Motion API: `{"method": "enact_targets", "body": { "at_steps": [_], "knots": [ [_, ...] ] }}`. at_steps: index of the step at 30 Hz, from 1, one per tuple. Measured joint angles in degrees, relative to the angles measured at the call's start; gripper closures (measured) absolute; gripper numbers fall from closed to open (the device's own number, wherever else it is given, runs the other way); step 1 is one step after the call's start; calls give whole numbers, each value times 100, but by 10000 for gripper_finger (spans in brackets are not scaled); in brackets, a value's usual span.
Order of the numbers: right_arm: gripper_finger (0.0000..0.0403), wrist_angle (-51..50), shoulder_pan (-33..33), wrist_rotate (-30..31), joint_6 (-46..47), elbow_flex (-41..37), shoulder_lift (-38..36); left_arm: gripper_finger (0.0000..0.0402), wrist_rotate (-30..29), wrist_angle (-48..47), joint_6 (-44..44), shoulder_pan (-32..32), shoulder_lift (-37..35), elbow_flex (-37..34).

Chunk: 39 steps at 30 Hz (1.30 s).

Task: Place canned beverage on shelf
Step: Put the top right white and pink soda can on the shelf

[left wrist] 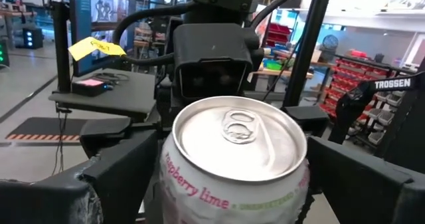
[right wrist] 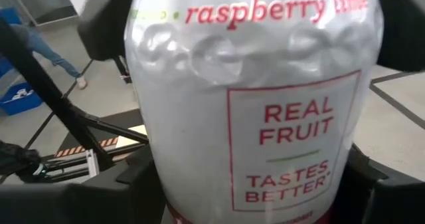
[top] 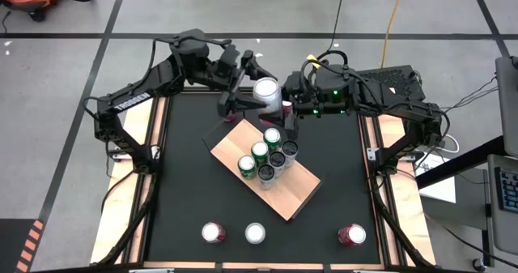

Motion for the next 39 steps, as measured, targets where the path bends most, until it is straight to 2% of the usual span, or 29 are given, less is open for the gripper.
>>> {"method": "enact_targets", "body": {
  "at_steps": [12, 25, 33, 39],
  "knots": [
    [128, 4, 2, -43, 10, 0, 0, 76, 101, -59, 157, 2, 1, 0],
    [127, 7, 2, -18, 140, 0, 2, 104, 105, -112, 176, 2, -11, 2],
    [70, -44, 2, -15, 454, 0, -31, 106, 89, -166, 132, 0, -25, 0],
    [45, -336, -2, -362, 608, 10, -175, 106, 273, -234, 293, 36, -99, -5]
  ]
}}
